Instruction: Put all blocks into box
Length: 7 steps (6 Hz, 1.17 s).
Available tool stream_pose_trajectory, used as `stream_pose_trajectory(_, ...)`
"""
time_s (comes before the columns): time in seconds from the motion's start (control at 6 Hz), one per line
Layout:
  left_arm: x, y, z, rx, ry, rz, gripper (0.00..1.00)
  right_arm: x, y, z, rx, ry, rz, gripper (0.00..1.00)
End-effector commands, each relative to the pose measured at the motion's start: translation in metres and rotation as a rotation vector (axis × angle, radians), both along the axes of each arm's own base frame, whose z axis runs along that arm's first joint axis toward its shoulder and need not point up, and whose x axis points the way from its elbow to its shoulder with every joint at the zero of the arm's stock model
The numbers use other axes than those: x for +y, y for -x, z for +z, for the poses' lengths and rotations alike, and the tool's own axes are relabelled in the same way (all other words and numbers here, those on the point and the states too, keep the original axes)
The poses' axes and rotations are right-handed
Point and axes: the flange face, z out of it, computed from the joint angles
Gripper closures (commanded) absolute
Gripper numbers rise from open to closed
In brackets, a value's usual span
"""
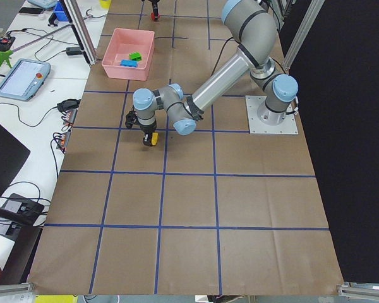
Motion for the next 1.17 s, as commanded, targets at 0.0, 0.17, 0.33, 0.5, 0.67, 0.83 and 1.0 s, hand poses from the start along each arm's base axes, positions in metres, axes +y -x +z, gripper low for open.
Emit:
stream_pose_trajectory(0.0,-0.009,0.003,0.073,-0.016,0.036,0.002,0.88,0.000,-0.001,0.003,-0.017,0.007,0.003,0.94)
stream_pose_trajectory(0.17,-0.026,0.016,0.124,-0.002,0.022,0.038,0.88,-0.002,-0.003,0.004,-0.041,0.022,0.004,0.95)
stream_pose_trajectory(0.33,-0.048,0.046,0.166,0.006,0.012,0.070,0.88,-0.007,-0.001,0.018,-0.033,0.044,0.004,0.95)
stream_pose_trajectory(0.5,-0.069,0.098,0.190,0.018,0.007,0.142,0.88,-0.014,-0.002,0.064,-0.017,0.096,0.004,0.94)
stream_pose_trajectory(0.67,-0.092,0.169,0.198,0.023,0.032,0.191,0.88,-0.016,-0.004,0.096,-0.035,0.045,0.001,0.94)
stream_pose_trajectory(0.83,-0.110,0.240,0.197,0.034,0.048,0.248,0.88,-0.021,-0.006,0.125,-0.049,0.004,-0.037,0.94)
stream_pose_trajectory(1.0,-0.122,0.310,0.193,0.090,0.058,0.315,0.88,-0.017,-0.013,0.150,-0.081,-0.098,-0.100,0.94)
